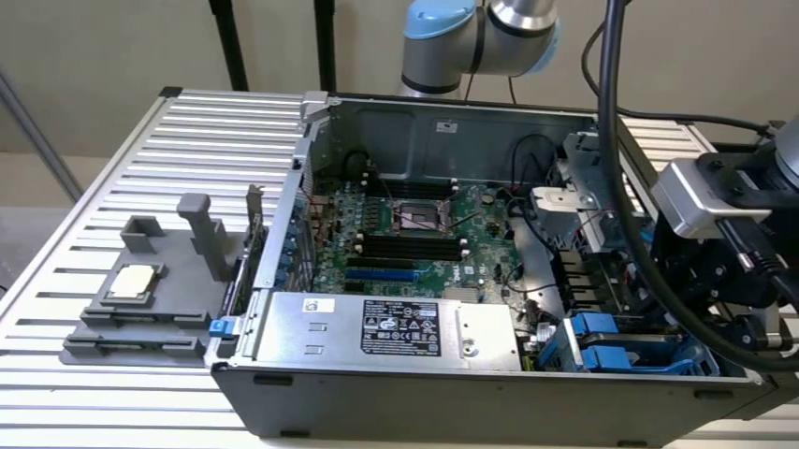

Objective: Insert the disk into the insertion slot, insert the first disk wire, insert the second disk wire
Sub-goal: 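Insert the first disk wire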

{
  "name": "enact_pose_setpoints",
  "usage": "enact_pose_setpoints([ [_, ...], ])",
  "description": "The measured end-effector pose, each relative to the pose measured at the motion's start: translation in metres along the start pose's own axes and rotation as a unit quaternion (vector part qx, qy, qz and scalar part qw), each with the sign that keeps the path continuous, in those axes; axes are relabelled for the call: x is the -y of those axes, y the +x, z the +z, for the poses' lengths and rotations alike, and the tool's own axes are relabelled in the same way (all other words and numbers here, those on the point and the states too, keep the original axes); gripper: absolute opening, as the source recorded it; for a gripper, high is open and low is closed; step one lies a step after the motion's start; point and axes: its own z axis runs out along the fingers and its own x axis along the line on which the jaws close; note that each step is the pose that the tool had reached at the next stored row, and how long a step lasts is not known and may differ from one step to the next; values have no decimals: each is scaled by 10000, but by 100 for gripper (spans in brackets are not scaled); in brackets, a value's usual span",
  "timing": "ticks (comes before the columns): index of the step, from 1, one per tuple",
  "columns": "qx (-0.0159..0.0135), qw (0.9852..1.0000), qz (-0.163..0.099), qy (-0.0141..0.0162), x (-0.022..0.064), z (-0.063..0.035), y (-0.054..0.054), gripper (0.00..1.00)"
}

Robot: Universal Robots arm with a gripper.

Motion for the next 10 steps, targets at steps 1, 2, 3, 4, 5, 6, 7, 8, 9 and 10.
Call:
enact_pose_setpoints([
  [1, -7, 10000, 17, 1, 0, 1, 0, 17],
  [2, -12, 10000, 35, 3, 1, 2, 0, 17],
  [3, -17, 10000, 51, 4, 1, 4, 0, 17],
  [4, -21, 10000, 61, 5, 1, 5, 0, 17],
  [5, -25, 10000, 65, 5, 1, 7, 0, 17],
  [6, -29, 10000, 67, 5, 1, 9, 0, 17],
  [7, -32, 10000, 70, 5, 0, 12, 1, 17],
  [8, -35, 10000, 73, 5, 0, 13, 1, 17],
  [9, -38, 10000, 75, 6, 0, 15, 1, 17],
  [10, -40, 10000, 77, 6, 0, 16, 1, 17],
])
